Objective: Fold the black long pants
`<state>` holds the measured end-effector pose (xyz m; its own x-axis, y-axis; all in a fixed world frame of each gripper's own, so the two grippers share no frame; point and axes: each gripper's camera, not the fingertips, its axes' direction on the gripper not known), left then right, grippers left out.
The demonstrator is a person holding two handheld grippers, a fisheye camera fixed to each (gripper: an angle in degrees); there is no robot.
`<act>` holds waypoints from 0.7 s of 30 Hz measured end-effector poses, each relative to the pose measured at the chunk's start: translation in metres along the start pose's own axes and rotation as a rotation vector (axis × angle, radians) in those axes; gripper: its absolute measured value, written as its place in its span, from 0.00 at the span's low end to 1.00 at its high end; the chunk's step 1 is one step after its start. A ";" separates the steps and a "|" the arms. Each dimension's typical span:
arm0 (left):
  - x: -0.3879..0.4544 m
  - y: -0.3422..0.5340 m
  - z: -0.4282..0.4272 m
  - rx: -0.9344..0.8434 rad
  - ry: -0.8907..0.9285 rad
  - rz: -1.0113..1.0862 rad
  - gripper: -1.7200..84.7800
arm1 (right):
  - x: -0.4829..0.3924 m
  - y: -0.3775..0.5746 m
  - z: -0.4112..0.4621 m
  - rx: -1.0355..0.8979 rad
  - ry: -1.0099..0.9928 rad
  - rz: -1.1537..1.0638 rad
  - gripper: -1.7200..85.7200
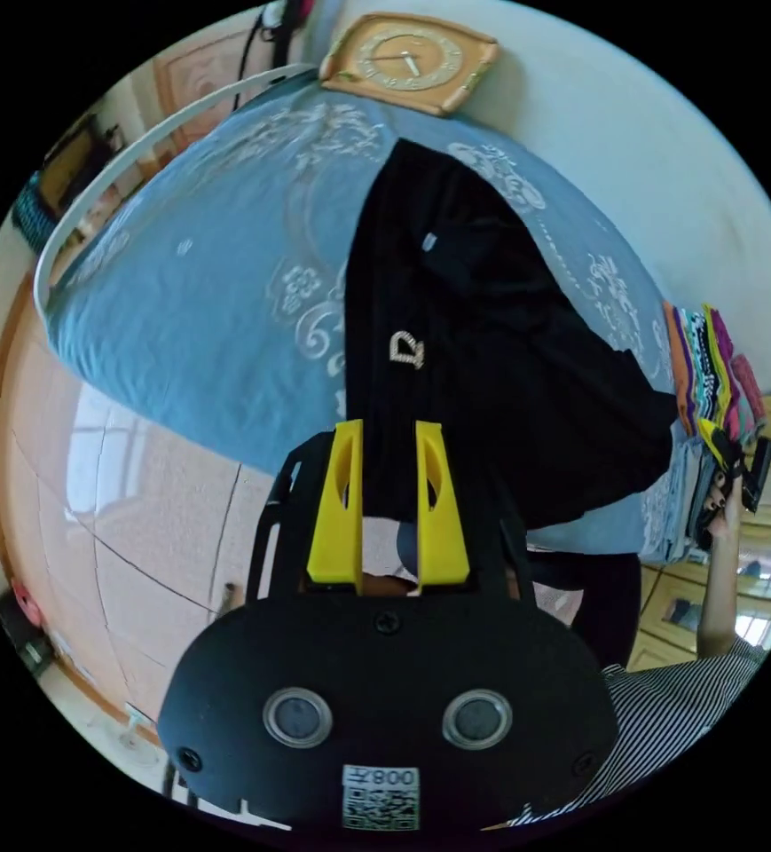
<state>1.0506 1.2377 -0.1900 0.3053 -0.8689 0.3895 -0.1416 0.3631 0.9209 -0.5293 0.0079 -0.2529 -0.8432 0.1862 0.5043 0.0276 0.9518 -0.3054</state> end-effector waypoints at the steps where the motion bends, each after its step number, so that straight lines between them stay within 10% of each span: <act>1: -0.018 0.022 0.013 0.001 0.030 -0.042 0.14 | -0.021 -0.021 0.008 -0.020 0.011 -0.064 0.08; 21: -0.190 0.274 0.239 0.028 0.627 -0.477 0.14 | -0.323 -0.224 0.183 -0.354 0.095 -0.699 0.16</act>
<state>0.7284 1.4222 -0.0143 0.8121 -0.5737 -0.1063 0.1175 -0.0175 0.9929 -0.3614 -0.3102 -0.4952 -0.6790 -0.4787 0.5566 -0.3089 0.8741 0.3750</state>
